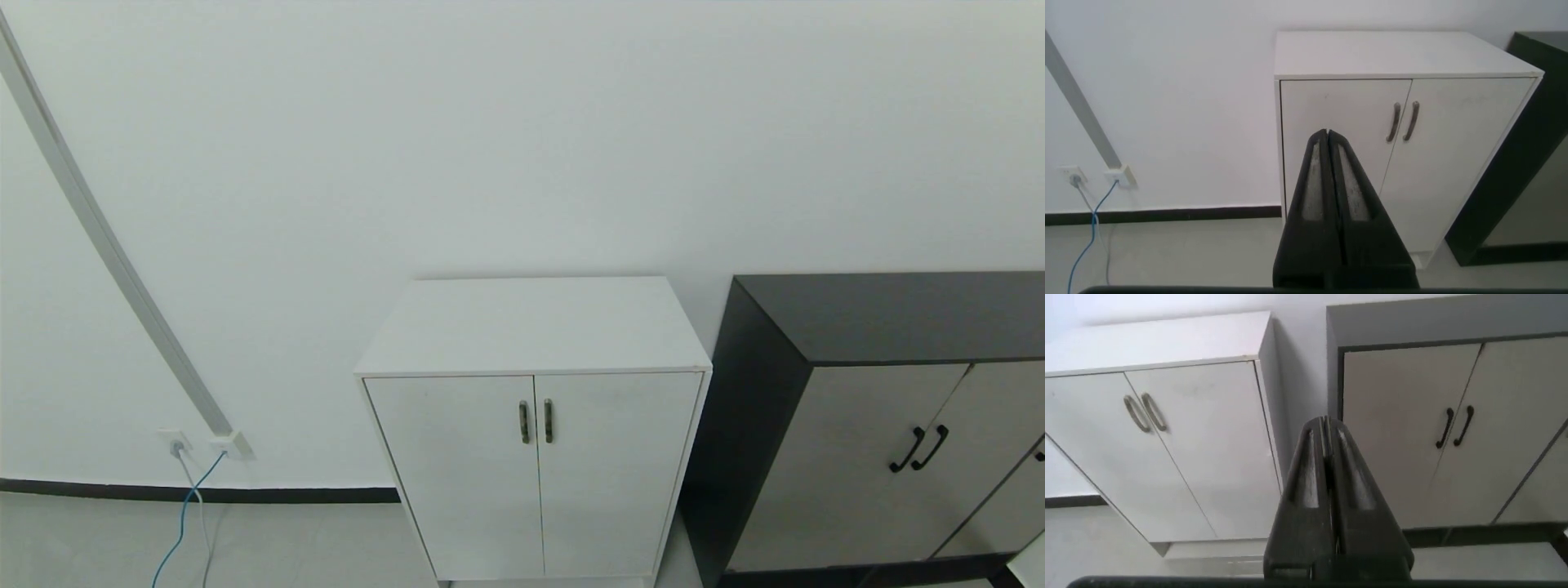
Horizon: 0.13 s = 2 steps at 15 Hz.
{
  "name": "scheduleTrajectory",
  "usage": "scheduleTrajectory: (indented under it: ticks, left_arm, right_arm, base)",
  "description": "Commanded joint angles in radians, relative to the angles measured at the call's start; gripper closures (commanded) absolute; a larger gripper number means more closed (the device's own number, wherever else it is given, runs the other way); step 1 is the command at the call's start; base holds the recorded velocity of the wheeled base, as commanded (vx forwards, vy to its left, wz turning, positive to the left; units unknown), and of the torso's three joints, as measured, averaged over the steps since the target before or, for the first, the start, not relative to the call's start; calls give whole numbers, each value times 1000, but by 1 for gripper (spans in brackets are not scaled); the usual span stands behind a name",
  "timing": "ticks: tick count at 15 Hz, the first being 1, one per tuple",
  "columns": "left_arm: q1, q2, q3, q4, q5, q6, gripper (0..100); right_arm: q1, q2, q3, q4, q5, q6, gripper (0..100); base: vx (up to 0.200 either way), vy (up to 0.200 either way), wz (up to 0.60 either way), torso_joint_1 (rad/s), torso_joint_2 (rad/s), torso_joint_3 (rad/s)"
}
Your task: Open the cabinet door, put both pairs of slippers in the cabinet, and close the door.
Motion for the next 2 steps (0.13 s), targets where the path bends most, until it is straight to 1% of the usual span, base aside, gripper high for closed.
scheduleTrajectory:
  ticks: [1,2]
  left_arm:
    - [1,1,0,-1,0,-1,100]
    - [-1,1,0,-1,0,-1,100]
  right_arm:
    - [0,0,0,0,0,0,100]
    - [-1,0,0,0,0,0,100]
  base:
    - [0,0,0,0,0,0]
    - [0,0,0,0,0,0]
